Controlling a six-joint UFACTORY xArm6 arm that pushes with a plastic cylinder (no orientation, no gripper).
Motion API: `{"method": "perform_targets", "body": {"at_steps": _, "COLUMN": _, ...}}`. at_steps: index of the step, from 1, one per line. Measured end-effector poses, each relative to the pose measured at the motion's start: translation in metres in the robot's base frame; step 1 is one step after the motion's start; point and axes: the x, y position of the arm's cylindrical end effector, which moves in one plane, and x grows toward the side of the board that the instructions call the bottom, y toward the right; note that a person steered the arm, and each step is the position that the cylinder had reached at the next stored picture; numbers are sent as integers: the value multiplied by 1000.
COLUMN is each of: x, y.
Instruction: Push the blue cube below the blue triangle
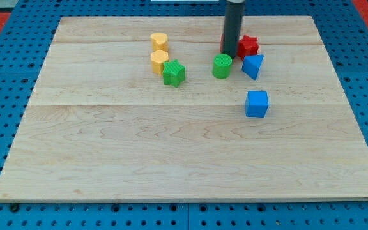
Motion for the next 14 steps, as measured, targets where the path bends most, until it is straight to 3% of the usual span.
{"method": "perform_targets", "body": {"at_steps": 1, "x": 35, "y": -8}}
{"method": "perform_targets", "body": {"at_steps": 2, "x": 49, "y": -53}}
{"method": "perform_targets", "body": {"at_steps": 3, "x": 49, "y": -60}}
{"method": "perform_targets", "body": {"at_steps": 4, "x": 75, "y": 57}}
{"method": "perform_targets", "body": {"at_steps": 5, "x": 120, "y": 83}}
{"method": "perform_targets", "body": {"at_steps": 8, "x": 121, "y": 138}}
{"method": "perform_targets", "body": {"at_steps": 9, "x": 146, "y": 82}}
{"method": "perform_targets", "body": {"at_steps": 10, "x": 224, "y": 49}}
{"method": "perform_targets", "body": {"at_steps": 12, "x": 123, "y": 6}}
{"method": "perform_targets", "body": {"at_steps": 14, "x": 104, "y": 11}}
